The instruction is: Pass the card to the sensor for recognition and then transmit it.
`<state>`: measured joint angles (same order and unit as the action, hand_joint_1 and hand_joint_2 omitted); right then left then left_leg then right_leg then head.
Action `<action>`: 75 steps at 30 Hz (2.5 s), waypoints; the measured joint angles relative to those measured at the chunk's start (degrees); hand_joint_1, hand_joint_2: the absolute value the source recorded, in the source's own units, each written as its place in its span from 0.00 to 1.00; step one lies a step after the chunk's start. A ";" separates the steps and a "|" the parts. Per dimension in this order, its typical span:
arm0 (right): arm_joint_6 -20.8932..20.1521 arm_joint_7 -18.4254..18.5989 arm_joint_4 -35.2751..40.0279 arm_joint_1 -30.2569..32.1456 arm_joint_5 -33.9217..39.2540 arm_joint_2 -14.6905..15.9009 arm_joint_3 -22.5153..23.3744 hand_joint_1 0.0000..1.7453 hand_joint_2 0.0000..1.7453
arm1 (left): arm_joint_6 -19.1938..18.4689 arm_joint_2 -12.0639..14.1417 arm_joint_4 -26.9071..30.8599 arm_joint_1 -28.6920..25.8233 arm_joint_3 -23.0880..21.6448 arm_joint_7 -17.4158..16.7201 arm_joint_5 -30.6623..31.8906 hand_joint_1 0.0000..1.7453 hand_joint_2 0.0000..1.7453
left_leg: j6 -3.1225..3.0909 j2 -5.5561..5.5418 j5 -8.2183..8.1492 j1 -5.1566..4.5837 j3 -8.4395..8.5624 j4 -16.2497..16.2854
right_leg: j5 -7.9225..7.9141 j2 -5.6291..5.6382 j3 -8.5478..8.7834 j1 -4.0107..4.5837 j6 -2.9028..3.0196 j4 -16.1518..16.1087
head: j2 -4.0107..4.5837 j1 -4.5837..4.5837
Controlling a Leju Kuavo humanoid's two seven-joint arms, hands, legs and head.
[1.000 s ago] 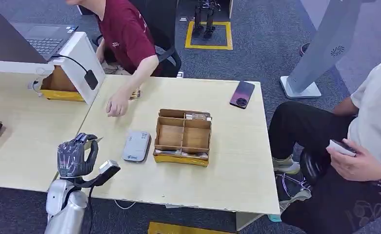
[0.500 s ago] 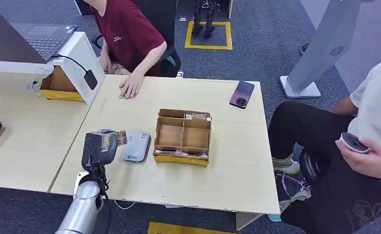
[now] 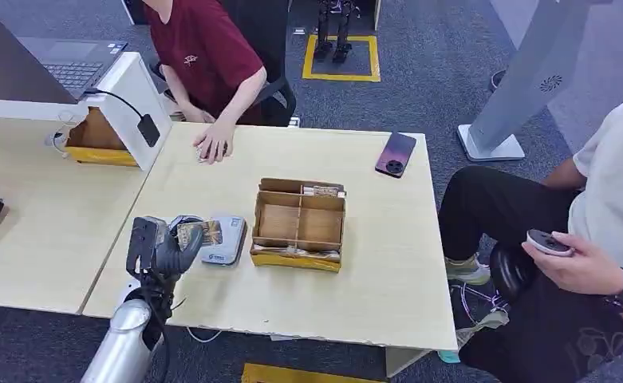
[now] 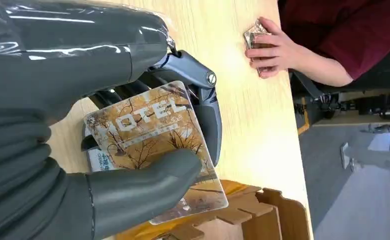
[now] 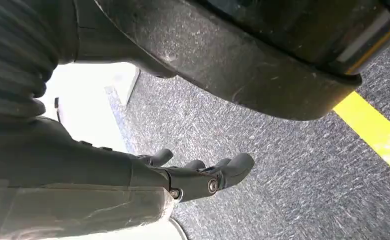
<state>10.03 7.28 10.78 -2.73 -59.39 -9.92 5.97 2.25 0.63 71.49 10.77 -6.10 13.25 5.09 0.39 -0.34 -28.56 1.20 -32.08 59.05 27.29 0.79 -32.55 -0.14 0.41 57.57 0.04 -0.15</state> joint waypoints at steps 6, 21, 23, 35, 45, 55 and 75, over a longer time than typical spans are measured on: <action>0.18 0.13 0.00 -0.01 -0.74 -0.04 0.09 0.00 1.00 | 3.15 0.54 0.76 -0.16 -1.46 -0.83 4.19 1.00 1.00 | 0.00 0.00 0.00 0.00 0.00 0.01 | 0.00 -0.01 0.00 0.00 0.00 0.00 | 0.00 0.00; 0.07 0.20 0.02 -0.05 -1.84 -0.13 0.09 0.00 1.00 | 9.62 0.33 -7.94 2.80 -2.40 -1.88 10.84 1.00 1.00 | 0.01 0.00 0.01 0.00 0.00 0.01 | -0.01 0.00 0.00 0.00 0.01 0.00 | 0.00 0.00; 0.07 0.20 0.00 -0.05 -1.84 -0.13 0.09 0.00 1.00 | 9.62 0.22 -8.57 2.90 -2.40 -1.88 10.84 1.00 1.00 | 0.01 0.00 0.00 0.00 0.00 0.01 | -0.01 0.00 -0.01 0.00 0.01 0.00 | 0.00 0.02; -0.07 0.42 0.02 -0.13 -2.54 -0.28 0.09 0.00 1.00 | 9.88 -0.79 -10.23 4.08 -2.40 -1.64 11.37 1.00 1.00 | 0.01 -0.01 0.01 0.00 0.01 0.01 | -0.01 0.00 0.00 0.00 0.01 0.00 | 0.00 0.02; -0.52 0.59 0.07 -0.26 -3.56 -0.33 0.09 0.00 1.00 | 12.39 -1.75 -14.82 6.48 -2.16 -0.52 10.69 1.00 1.00 | 0.01 0.01 0.01 0.00 0.00 0.01 | -0.05 0.01 -0.01 0.00 0.05 0.00 | 0.00 0.00; -0.68 0.74 0.17 -0.27 -3.91 -0.37 0.09 0.00 1.00 | 13.46 -2.54 -18.01 8.32 -1.79 0.18 9.99 1.00 1.00 | 0.01 0.01 0.02 0.00 0.00 0.01 | -0.05 0.00 0.00 0.00 0.05 0.00 | 0.00 0.02; -0.90 0.83 0.31 -0.36 -4.85 -0.46 0.09 0.00 1.00 | 17.49 -2.91 -24.59 11.11 -0.41 1.20 12.15 1.00 1.00 | 0.01 0.00 0.01 0.00 0.00 0.01 | -0.05 0.00 0.00 0.00 0.05 0.00 | 0.00 0.00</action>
<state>9.14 8.11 11.08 -3.09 -64.24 -10.38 6.05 19.74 -2.27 46.90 21.88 -6.51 14.45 17.25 0.40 -0.34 -28.55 1.20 -32.08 59.06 27.24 0.79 -32.55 -0.14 0.47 57.57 0.04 -0.15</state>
